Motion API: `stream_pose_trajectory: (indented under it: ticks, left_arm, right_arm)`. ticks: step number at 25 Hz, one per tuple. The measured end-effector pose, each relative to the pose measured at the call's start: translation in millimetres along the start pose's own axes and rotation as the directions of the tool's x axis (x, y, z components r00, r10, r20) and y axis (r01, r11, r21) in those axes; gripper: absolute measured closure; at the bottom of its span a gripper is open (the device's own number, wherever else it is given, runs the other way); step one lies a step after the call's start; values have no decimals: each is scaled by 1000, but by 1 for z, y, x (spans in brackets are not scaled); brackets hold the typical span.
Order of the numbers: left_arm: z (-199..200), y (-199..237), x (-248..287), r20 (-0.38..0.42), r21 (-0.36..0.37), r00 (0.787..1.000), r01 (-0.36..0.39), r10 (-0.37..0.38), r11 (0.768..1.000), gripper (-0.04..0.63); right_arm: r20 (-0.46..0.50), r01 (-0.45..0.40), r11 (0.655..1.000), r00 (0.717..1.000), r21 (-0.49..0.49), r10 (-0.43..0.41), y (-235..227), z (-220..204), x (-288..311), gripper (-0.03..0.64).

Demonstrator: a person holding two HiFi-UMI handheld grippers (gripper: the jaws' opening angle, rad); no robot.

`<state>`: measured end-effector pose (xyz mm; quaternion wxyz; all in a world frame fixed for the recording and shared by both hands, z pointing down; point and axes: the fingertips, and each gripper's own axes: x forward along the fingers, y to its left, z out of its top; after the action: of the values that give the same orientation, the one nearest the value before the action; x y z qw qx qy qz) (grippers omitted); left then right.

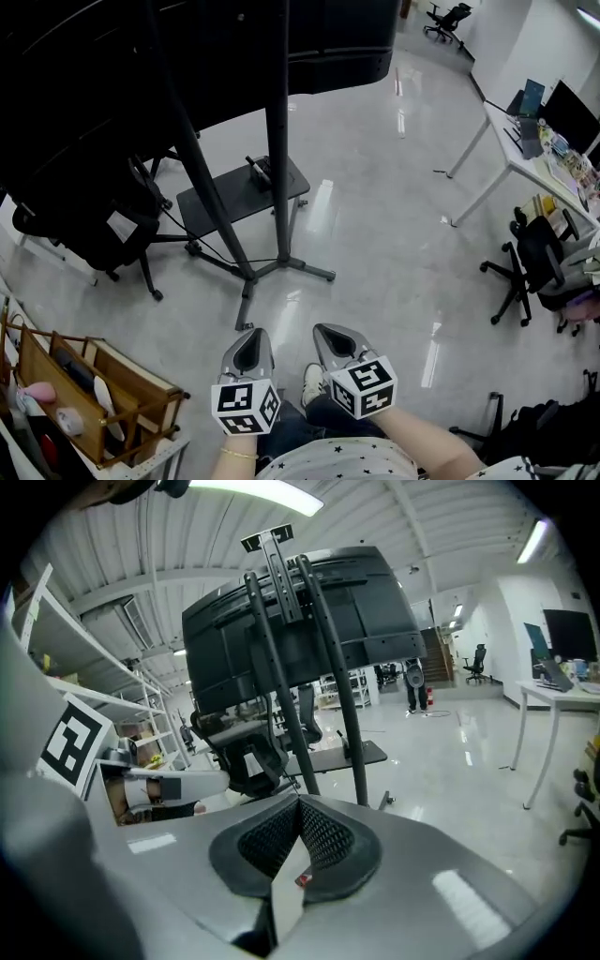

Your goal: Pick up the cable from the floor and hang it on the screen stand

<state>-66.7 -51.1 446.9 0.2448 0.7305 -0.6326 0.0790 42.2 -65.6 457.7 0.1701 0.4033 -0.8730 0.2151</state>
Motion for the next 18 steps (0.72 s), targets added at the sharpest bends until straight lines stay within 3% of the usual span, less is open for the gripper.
stream_pose_trajectory:
  ticks: [4,8,14,18]
  left_arm:
    - [15,15,52,-22,25,999,-43,43,999,589]
    - [5,45,104,-50,21,996,-70,71,997,589]
    - [-65,111,207,-98,-15,990,-100,98,995,589]
    - [-127,150,276,-120,-25,990,-82,78,996,589]
  right_arm:
    - [-19,-3,999,1000,-39,2,-35,14,56,618]
    - [-41,-4,998,999,-69,1,-61,7,125,618]
    - [-61,-33,997,998,-75,28,-107,-55,260,618]
    - [-36,-14,981,999,-195,7,-150,-120,361,567]
